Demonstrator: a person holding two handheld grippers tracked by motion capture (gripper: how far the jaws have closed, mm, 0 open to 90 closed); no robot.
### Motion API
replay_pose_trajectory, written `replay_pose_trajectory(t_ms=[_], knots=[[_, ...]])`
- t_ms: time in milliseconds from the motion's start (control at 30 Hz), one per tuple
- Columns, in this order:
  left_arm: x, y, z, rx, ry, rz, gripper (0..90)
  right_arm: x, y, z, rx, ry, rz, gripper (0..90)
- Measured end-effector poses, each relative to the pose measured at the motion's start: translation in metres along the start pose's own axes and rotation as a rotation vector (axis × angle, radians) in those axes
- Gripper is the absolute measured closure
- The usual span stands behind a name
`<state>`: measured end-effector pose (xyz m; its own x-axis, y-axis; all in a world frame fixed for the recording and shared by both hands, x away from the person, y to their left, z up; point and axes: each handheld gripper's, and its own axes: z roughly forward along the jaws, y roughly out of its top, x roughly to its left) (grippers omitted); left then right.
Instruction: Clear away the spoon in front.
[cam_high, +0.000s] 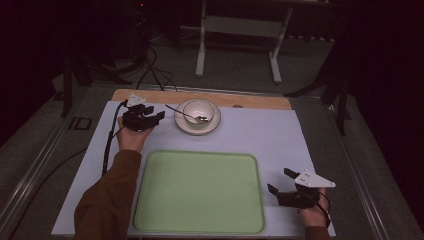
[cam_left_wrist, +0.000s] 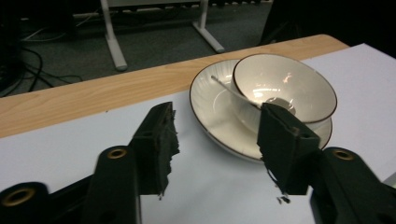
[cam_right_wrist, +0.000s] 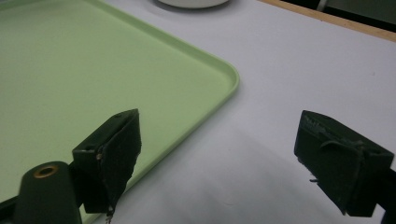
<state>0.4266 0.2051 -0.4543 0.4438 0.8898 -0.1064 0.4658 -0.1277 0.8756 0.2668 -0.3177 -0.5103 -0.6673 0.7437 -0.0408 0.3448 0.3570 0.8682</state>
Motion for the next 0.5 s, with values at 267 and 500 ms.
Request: replay_pose_trajectory(t_ms=[267,500], knots=[[-0.003,0.009,0.021,0.029,-0.021,0.007,50.0,-0.001,0.0,0.0,-0.003,0.0,0.0,14.5],[-0.004,0.007,0.041,0.065,-0.075,-0.037,54.8,-0.001,0.0,0.0,-0.001,0.002,-0.001,14.5]])
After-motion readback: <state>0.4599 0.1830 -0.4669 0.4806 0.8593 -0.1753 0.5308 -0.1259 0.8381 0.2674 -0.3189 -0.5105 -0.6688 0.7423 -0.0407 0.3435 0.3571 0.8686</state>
